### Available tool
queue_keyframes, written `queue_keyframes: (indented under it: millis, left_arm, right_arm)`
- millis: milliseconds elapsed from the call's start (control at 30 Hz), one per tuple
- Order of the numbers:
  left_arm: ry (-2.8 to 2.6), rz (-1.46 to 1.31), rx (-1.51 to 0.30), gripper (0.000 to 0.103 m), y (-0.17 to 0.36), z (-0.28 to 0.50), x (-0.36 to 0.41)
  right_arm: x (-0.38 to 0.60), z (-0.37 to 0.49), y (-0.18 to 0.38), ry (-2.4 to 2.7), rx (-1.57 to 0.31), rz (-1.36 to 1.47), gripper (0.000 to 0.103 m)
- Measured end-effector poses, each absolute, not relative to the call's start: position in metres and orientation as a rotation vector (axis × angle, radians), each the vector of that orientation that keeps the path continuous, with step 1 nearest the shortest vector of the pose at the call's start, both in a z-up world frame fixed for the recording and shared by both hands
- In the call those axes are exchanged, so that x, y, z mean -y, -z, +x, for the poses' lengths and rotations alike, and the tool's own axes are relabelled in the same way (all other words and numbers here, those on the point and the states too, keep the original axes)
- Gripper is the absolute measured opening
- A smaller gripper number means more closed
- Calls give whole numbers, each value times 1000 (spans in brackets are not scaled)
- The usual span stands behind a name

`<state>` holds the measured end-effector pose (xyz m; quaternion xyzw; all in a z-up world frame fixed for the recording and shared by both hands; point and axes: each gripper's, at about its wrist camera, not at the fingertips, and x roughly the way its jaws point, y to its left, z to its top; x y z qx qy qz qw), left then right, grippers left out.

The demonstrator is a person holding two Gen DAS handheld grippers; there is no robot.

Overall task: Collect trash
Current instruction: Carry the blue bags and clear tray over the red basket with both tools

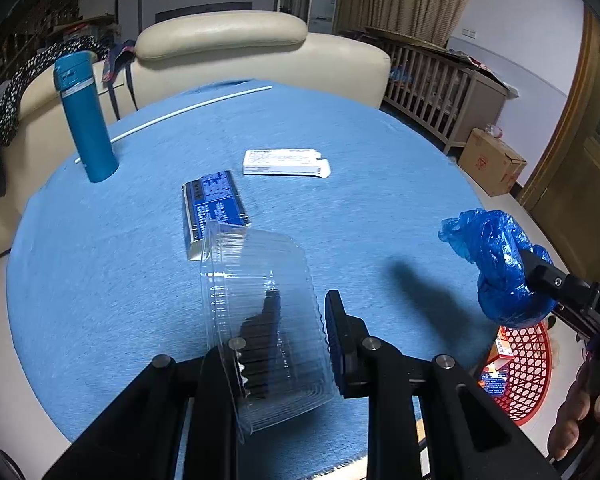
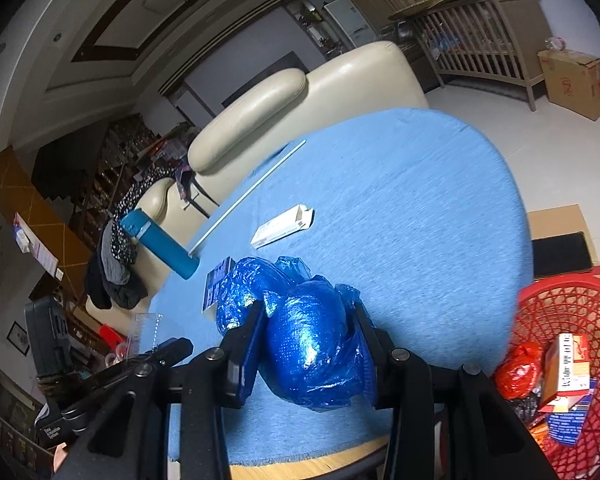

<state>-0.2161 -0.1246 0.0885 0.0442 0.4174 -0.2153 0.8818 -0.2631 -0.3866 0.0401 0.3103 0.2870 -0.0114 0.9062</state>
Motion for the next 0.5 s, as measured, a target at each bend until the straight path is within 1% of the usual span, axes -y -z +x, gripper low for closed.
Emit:
queue_keyframes:
  millis: [500]
  left_arm:
    - [542,180,-845,24,-94,-242,170]
  right_arm:
    - [432,-319,-52,118,-513,679,44]
